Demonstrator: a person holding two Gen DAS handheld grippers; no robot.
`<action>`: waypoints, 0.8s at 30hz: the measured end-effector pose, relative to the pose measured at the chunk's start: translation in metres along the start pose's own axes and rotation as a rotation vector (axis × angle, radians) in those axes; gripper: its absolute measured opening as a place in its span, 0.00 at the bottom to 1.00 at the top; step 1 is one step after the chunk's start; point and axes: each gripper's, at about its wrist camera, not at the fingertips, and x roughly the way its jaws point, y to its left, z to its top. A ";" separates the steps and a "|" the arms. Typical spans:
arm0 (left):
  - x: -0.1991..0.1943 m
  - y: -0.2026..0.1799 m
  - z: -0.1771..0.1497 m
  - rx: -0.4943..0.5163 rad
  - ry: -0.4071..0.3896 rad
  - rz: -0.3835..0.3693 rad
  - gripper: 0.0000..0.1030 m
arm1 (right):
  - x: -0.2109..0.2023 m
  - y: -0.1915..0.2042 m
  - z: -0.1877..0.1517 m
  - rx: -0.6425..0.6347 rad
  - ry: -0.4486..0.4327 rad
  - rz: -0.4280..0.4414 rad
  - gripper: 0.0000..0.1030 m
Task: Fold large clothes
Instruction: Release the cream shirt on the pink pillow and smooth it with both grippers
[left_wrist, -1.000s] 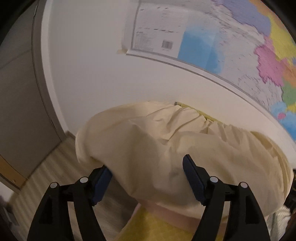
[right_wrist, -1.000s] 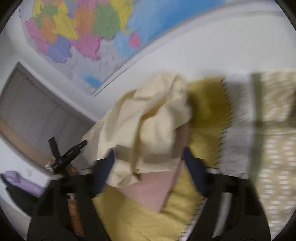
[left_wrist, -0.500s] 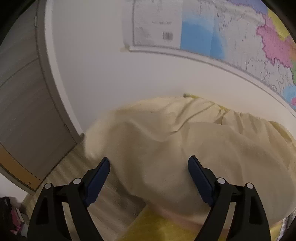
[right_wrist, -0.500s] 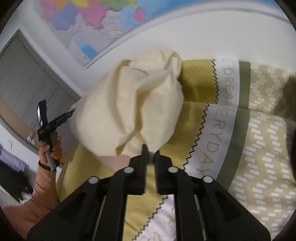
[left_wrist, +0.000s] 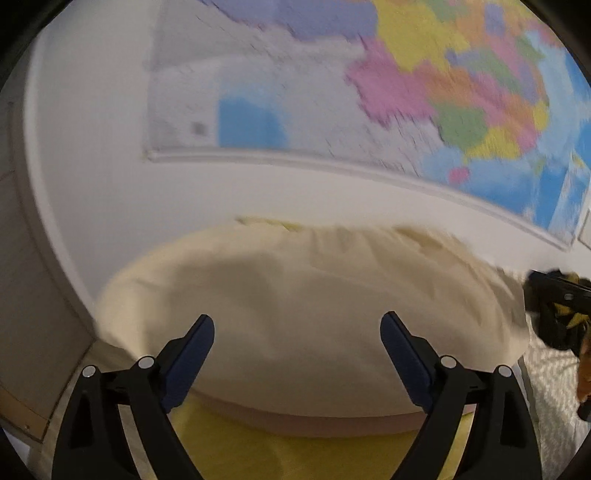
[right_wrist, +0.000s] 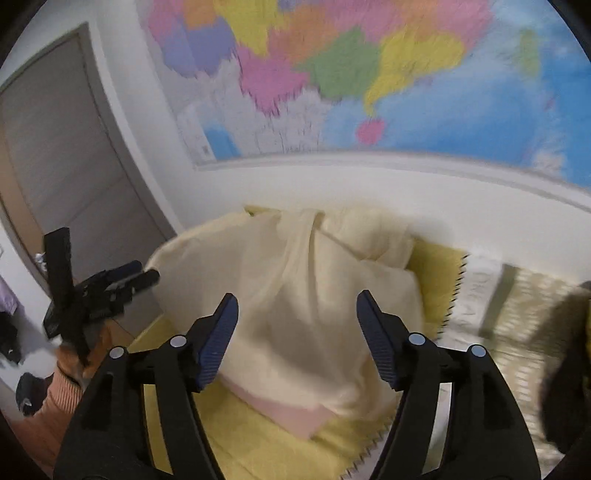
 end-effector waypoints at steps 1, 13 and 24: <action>0.010 -0.005 -0.004 0.008 0.020 -0.002 0.86 | 0.011 -0.001 -0.003 -0.001 0.030 0.003 0.66; 0.016 -0.010 -0.015 0.035 0.045 0.076 0.93 | 0.033 -0.011 -0.040 0.038 0.120 0.029 0.70; -0.020 -0.034 -0.032 0.038 -0.016 0.112 0.93 | 0.009 0.010 -0.051 -0.010 0.075 0.016 0.83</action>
